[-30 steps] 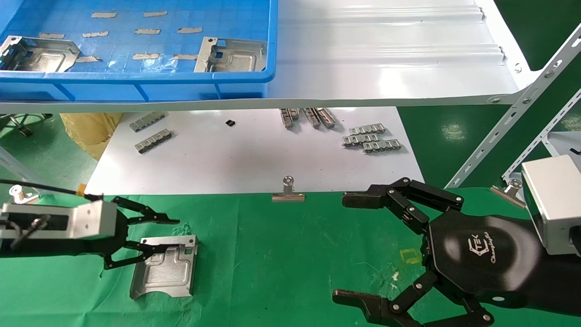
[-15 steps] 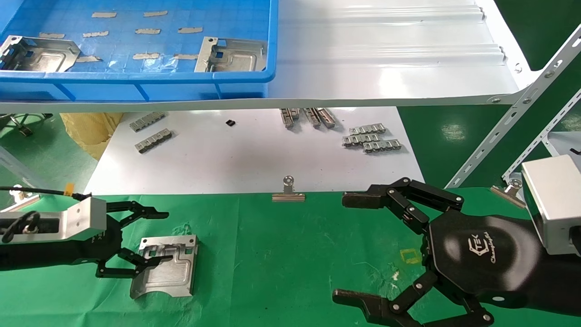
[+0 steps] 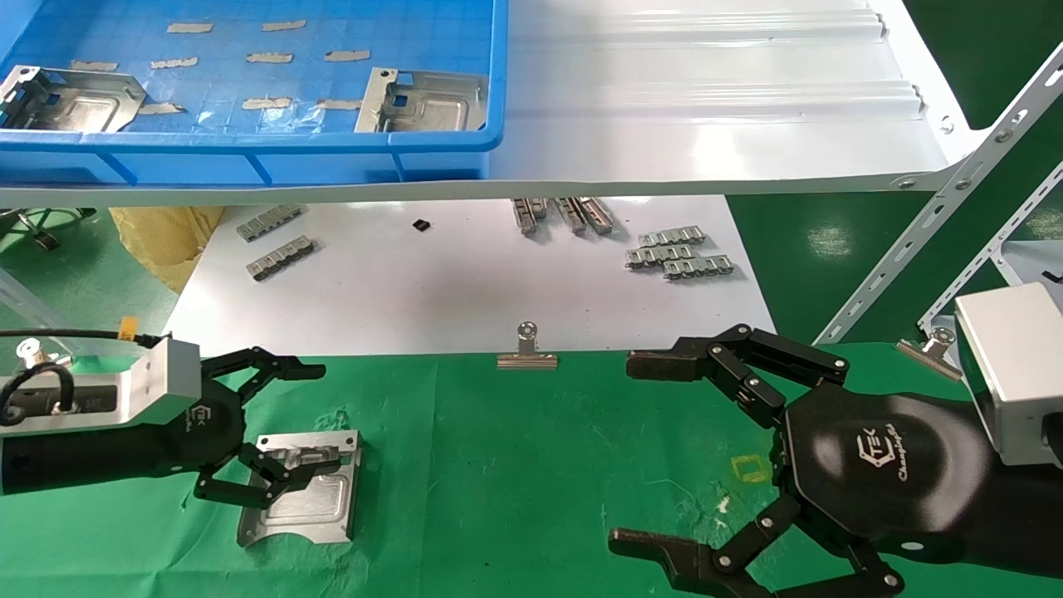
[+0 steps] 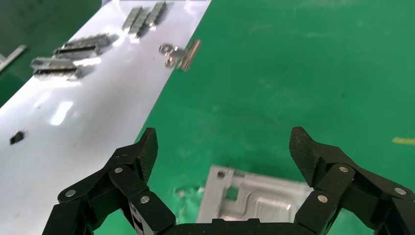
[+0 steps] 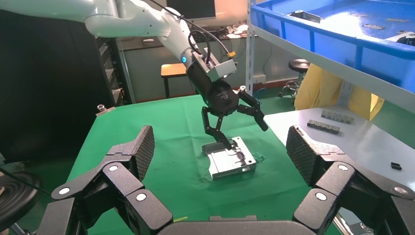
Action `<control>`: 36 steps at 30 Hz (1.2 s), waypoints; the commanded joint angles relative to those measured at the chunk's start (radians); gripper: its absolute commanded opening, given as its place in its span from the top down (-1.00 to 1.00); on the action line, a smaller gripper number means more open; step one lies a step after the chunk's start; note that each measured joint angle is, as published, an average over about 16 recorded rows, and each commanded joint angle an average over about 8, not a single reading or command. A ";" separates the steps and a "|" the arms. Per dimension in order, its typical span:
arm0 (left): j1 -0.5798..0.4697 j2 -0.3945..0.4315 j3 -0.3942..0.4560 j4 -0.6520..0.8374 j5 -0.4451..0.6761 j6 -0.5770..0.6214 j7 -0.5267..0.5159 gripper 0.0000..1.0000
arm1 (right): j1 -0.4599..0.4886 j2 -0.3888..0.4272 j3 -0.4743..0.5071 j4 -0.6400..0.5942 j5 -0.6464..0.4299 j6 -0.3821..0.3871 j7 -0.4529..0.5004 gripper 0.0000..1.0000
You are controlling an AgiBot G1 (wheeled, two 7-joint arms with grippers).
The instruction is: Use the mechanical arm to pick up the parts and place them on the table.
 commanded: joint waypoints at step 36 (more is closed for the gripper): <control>0.350 -0.149 -0.377 -0.761 -0.208 -0.063 -0.544 -1.00 | 0.000 0.000 -0.001 0.000 0.000 0.000 0.000 -1.00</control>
